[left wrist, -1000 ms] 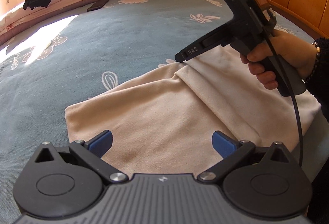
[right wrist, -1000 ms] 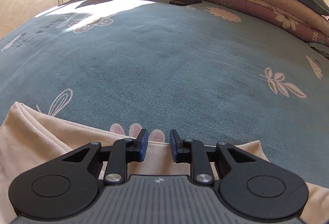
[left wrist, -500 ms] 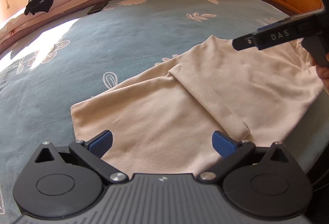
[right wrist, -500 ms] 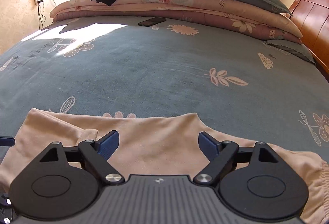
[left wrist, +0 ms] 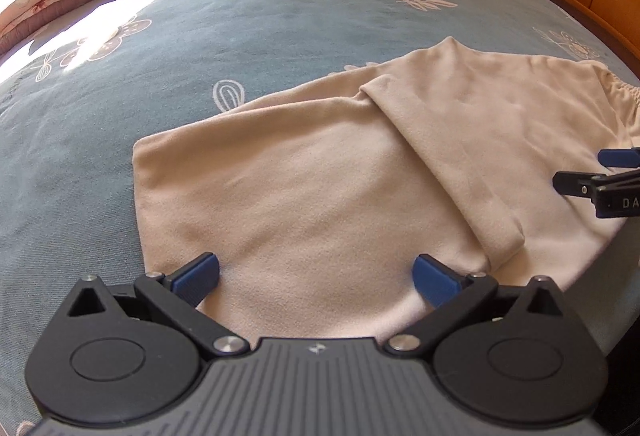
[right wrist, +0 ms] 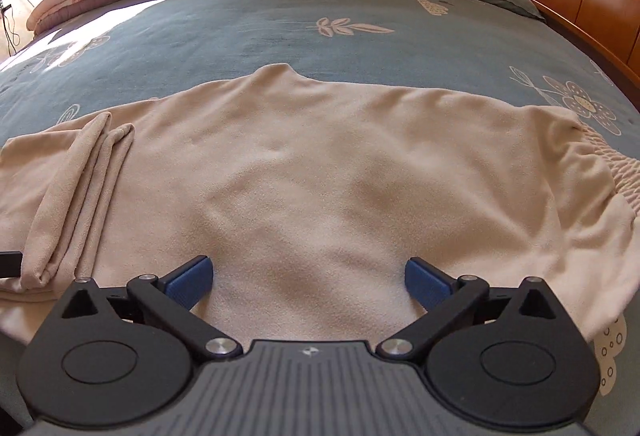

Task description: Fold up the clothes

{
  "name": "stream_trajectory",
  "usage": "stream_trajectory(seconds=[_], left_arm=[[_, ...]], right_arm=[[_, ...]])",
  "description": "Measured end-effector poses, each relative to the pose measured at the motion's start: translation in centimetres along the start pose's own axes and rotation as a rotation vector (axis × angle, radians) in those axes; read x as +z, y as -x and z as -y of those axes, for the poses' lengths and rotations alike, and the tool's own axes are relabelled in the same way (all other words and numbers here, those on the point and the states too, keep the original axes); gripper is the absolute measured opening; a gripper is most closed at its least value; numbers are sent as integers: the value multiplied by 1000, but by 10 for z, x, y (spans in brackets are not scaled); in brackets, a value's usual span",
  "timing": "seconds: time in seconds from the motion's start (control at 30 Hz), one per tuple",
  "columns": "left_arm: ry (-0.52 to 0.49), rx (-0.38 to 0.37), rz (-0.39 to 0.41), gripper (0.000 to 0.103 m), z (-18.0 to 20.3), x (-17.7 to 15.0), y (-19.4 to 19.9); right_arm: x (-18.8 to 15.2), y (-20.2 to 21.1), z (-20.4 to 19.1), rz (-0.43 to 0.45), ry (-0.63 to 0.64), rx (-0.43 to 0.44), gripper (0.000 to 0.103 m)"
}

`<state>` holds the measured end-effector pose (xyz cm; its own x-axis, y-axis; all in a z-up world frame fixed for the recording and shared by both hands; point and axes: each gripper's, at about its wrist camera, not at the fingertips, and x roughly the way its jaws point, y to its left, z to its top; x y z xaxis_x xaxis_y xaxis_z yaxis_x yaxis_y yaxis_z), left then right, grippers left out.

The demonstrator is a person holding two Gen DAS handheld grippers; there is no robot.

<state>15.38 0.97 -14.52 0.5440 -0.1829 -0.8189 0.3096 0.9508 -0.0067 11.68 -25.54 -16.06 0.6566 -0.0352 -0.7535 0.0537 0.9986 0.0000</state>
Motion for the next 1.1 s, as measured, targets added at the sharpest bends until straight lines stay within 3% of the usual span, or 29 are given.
stream_trajectory(seconds=[0.23,0.33,0.37,0.43,0.53,0.7,0.83,0.97,1.1], left_arm=[[-4,-9,11,103,-2,-1,0],[3,-5,8,103,-1,0,0],[6,-1,7,103,-1,1,-1],[9,4,5,103,0,1,-1],[13,5,-1,103,0,2,-1],[11,10,-24,103,1,7,-2],[13,10,-31,103,0,8,-3],[17,19,-28,103,2,7,-3],[19,22,-43,103,2,10,-4]], right_arm=[[-18,22,6,87,0,-15,103],[-20,50,24,232,-42,-32,103],[-20,51,32,243,-57,-36,103],[-21,47,48,233,-98,-44,103],[-35,32,75,152,-226,27,103],[-47,50,82,217,-227,76,103],[-15,60,94,312,-237,59,103],[38,35,102,369,-170,-116,103],[70,-25,111,297,-172,-191,103]])
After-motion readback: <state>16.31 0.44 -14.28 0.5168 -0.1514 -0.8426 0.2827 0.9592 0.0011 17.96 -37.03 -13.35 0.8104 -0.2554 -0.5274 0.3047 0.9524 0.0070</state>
